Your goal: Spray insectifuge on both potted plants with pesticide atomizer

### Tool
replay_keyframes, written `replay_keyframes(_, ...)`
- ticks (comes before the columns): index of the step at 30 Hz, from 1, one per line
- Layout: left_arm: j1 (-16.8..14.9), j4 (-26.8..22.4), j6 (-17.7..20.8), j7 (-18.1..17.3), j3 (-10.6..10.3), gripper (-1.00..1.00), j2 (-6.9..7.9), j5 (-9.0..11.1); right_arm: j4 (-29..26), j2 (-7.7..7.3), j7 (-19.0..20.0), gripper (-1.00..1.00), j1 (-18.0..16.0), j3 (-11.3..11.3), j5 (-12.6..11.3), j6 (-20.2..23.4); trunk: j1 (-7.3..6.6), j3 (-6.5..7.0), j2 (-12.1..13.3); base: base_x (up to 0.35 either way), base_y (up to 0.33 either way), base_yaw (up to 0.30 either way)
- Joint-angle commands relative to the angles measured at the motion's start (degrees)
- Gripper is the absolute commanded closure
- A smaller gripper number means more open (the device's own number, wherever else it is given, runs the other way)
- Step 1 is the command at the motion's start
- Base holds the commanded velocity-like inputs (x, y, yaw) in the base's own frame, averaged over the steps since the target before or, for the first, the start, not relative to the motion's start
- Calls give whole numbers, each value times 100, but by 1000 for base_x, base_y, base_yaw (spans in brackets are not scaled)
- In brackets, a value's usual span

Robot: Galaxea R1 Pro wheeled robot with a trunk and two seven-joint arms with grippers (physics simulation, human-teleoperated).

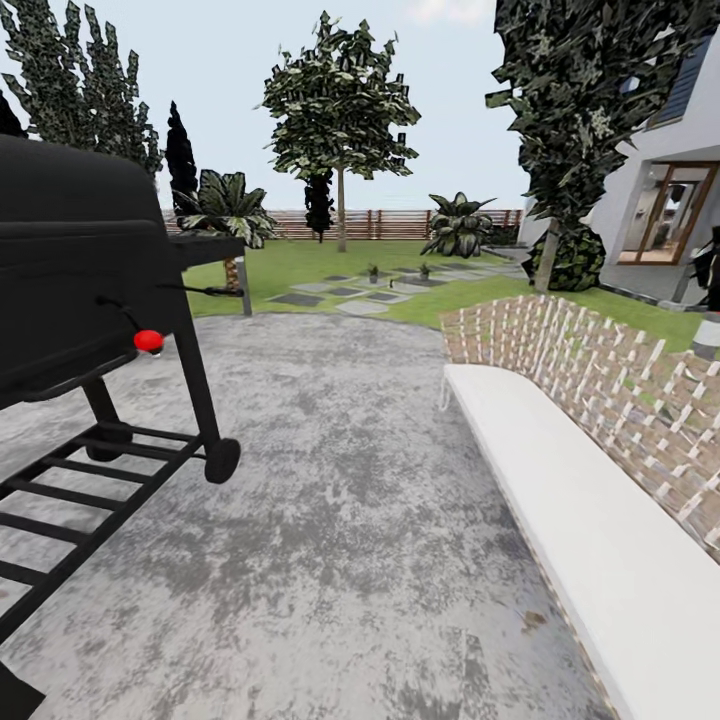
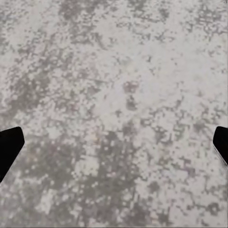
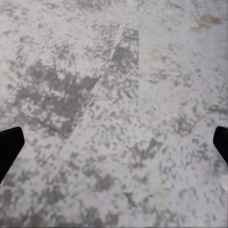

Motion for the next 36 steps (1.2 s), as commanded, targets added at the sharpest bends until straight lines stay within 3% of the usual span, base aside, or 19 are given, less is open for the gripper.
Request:
replay_keyframes(1, -3, 4, -16, 1, -13, -100, 1, 59, 5, -1, 0, -100, -3, 1, 5, -17, 2, -5, -2, 333, 30, 0)
replay_keyframes(36, -3, 11, -20, 1, -5, -100, 9, 59, 1, -1, -8, -100, -2, -5, 5, -17, 2, -5, -2, 338, 2, 0)
